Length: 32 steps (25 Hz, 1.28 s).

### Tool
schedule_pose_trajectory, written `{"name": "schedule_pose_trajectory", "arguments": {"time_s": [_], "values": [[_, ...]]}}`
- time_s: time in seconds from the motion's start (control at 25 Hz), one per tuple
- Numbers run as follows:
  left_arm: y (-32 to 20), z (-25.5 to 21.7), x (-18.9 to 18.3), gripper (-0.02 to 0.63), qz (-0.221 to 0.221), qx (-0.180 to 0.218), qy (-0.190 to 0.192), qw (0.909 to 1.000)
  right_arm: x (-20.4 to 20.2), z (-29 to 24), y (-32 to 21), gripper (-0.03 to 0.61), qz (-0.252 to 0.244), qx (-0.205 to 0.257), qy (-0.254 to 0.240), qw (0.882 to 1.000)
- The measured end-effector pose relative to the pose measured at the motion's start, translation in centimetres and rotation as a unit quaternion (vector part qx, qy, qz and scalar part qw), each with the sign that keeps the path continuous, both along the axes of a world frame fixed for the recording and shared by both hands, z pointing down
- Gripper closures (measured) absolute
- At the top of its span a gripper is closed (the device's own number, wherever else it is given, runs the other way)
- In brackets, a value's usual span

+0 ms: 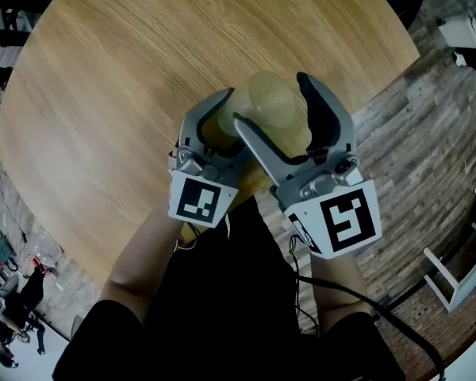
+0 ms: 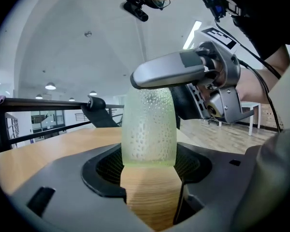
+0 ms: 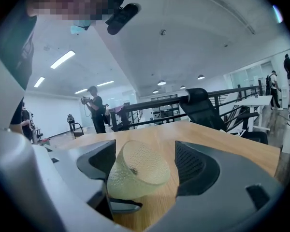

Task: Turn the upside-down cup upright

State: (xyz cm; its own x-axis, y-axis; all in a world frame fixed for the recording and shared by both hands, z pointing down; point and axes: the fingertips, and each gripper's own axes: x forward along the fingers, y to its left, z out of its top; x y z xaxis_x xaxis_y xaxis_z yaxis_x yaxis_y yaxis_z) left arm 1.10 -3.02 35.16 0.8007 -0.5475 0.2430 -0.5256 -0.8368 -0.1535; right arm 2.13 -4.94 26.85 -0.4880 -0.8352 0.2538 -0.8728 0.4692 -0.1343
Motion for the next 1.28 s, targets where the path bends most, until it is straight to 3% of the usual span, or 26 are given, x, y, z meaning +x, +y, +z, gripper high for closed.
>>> {"name": "schedule_pose_trajectory", "arguments": {"time_s": [0.2, 0.48, 1.0, 1.28], "values": [[0.1, -0.2, -0.5, 0.310, 0.001, 0.006, -0.004, 1.0000, 2.8, 0.7, -1.6, 0.229, 0.050, -0.003, -0.013, 0.999], [0.7, -0.8, -1.0, 0.319, 0.012, 0.019, 0.004, 0.9997, 5.3, 3.8, -2.6, 0.229, 0.109, -0.032, 0.008, 0.993], [0.2, 0.5, -1.7, 0.330, 0.007, -0.002, -0.008, 0.9999, 6.5, 10.4, -2.9, 0.229, 0.130, -0.111, 0.053, 0.984], [-0.4, 1.5, -1.6, 0.330, 0.008, -0.043, -0.007, 0.9990, 6.4, 11.9, -3.2, 0.230, 0.127, -0.128, 0.058, 0.982]]}}
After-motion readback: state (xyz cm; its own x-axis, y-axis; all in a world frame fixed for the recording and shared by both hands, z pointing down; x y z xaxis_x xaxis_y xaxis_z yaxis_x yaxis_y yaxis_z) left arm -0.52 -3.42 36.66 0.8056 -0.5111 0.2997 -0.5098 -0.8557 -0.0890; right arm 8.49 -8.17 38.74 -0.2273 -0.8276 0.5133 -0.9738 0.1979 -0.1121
